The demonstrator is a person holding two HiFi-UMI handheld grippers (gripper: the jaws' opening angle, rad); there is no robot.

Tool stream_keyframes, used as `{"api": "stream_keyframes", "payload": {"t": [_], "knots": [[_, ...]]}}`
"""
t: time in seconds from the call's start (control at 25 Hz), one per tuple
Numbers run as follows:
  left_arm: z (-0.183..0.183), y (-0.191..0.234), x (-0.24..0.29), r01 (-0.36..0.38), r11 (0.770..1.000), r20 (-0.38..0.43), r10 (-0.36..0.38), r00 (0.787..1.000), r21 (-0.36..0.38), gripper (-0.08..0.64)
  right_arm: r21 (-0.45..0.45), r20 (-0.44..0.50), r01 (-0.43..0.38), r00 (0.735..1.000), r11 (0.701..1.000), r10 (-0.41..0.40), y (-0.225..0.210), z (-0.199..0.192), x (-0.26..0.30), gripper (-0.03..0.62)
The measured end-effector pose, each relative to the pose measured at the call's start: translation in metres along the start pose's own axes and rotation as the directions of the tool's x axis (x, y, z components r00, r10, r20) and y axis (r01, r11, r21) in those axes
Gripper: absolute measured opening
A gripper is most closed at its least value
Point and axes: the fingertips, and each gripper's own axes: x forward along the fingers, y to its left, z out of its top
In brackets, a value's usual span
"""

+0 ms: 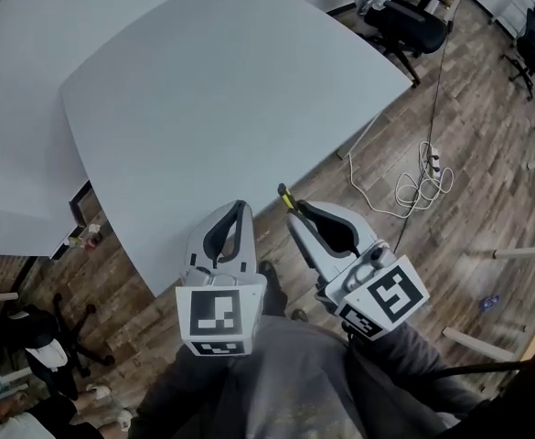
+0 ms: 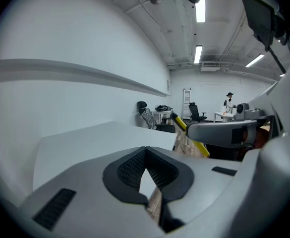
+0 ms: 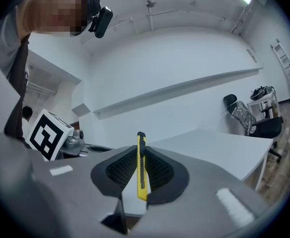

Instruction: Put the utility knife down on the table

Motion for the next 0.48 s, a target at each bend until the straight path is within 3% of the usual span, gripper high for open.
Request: {"api": "stream_keyframes", "payload": {"t": [0.48], "knots": [[0.015, 0.066, 0.083, 0.02, 1.0, -0.029, -0.02, 0.999, -0.012, 0.002, 0.012, -0.025, 0.014, 1.0, 1.0, -0.014, -0.057, 0.013, 0.101, 0.051]]}}
